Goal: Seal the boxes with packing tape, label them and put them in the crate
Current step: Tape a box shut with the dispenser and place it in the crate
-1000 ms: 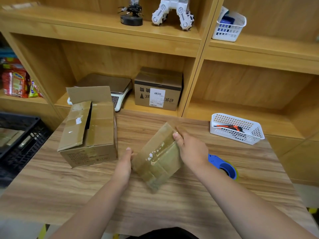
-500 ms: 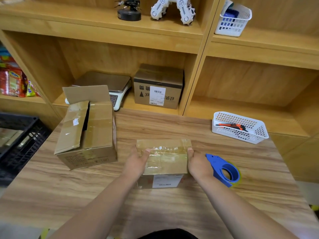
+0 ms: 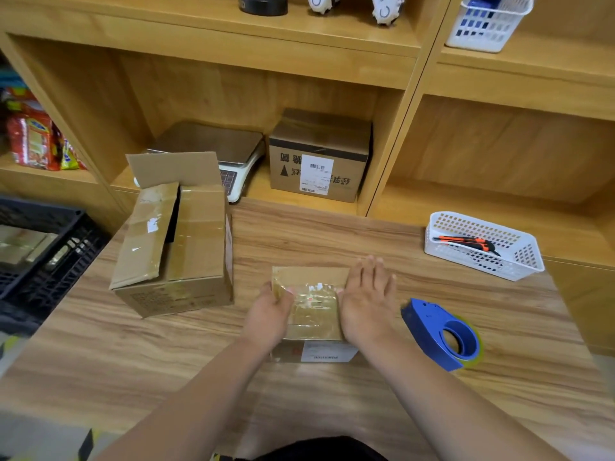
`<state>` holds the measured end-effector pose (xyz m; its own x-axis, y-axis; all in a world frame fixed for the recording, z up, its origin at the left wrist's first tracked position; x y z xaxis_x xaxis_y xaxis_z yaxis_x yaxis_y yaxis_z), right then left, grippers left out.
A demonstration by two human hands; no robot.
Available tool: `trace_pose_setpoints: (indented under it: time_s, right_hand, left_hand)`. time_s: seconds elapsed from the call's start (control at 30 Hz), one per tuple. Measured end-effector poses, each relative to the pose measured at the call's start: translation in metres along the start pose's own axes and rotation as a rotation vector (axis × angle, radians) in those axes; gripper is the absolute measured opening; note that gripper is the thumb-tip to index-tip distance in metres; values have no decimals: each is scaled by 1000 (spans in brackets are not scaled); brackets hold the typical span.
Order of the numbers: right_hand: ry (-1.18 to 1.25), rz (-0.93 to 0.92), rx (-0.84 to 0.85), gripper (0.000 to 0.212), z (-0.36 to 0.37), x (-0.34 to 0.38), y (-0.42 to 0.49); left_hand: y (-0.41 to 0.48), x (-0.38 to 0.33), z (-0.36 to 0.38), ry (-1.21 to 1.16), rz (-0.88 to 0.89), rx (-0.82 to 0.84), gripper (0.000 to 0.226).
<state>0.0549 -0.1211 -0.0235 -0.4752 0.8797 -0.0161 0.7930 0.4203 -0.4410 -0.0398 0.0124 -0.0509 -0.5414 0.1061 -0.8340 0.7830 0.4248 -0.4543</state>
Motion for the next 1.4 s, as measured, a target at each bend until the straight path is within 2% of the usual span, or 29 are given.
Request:
trace_pose_setpoints:
  time_s: [0.13, 0.27, 0.33, 0.43, 0.7, 0.77, 0.83, 0.9, 1.03, 1.23, 1.3, 1.4]
  right_hand:
    - [-21, -71, 7, 64, 0, 24, 6]
    - [-60, -67, 77, 85, 2, 30, 10]
    - [-42, -65, 73, 87, 1, 32, 12]
    - [45, -107, -5, 81, -1, 30, 11]
    - [86, -275, -227, 44, -9, 15, 9]
    - [123, -237, -222, 45, -10, 14, 8]
    - [135, -192, -210, 57, -12, 17, 9]
    - [119, -178, -204, 65, -12, 20, 11]
    - [80, -205, -202, 58, -10, 22, 13]
    - [77, -250, -206, 46, -9, 23, 15]
    - [55, -265, -172, 48, -8, 18, 16]
    - [35, -211, -95, 63, -9, -1, 15]
  left_hand:
    - [3, 5, -2, -3, -8, -9, 48]
    - [6, 11, -2, 18, -33, -38, 51]
    - [6, 12, -1, 3, -35, -52, 50]
    - [5, 9, -2, -17, -13, -52, 48]
    - [4, -1, -4, -26, -35, 1, 36]
    - [10, -2, -7, -73, -69, 13, 32]
    - [15, -3, -10, -142, -80, 11, 38]
    - [17, -5, -8, -91, -26, 5, 42]
    - [16, -8, -6, -45, 53, -16, 38]
    - [13, -9, -5, -26, 19, 4, 34]
    - [12, -9, -5, -12, 22, 15, 36]
    - [6, -14, -4, -7, 34, 26, 46]
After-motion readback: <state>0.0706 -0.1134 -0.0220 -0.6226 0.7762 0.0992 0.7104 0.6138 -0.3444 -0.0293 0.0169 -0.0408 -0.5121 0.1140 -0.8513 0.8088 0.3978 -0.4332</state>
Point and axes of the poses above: each hand's wrist, its own y-axis towards the middle knuckle, its own z-axis out of the palm, x = y × z, the point moved 4 cm from there along y, towards the middle knuckle, and after that the axes turned 12 degrees about x, right-handed, at the moved point
